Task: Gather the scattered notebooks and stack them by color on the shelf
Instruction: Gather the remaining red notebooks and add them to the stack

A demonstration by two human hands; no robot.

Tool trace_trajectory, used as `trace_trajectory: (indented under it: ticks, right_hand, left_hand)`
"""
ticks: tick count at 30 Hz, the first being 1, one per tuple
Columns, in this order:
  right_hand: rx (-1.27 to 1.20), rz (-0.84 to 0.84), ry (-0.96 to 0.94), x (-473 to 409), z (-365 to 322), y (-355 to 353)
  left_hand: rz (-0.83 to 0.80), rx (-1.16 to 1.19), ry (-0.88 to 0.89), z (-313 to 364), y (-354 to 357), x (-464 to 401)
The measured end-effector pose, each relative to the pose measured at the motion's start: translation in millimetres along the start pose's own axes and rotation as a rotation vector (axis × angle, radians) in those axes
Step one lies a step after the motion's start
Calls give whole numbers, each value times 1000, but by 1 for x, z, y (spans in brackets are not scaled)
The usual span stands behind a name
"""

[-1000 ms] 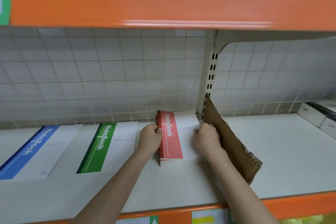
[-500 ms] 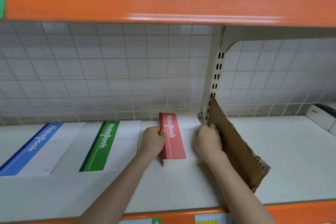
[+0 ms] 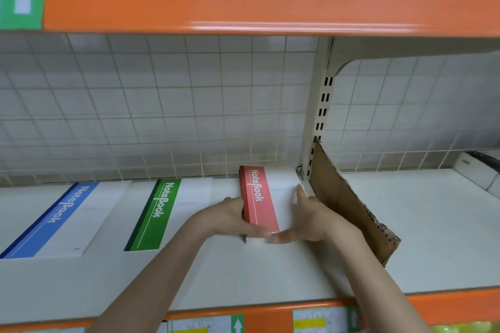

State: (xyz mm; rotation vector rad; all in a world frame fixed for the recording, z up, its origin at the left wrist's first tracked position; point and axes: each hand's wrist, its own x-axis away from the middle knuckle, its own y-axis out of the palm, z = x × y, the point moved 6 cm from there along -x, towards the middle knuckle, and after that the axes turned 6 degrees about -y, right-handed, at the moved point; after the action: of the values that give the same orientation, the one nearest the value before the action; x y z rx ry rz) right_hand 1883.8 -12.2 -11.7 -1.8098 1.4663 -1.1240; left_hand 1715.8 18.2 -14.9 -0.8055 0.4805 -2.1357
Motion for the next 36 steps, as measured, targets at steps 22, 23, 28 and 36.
trace_trajectory:
  ticks: [22,23,28,36]
  right_hand:
    - [251,106,62,0,-2,-9]
    - [252,104,60,1,-2,-10]
    - [275,73,49,4,-6,-9]
    - [261,29,69,9,-11,-9]
  left_hand:
    - [354,-220,32,-1,8,-9]
    - [354,-200,19,-2,8,-9]
    - [359,-197,-1,-3,7,-5]
    - [306,-226,-24,-2,8,-2]
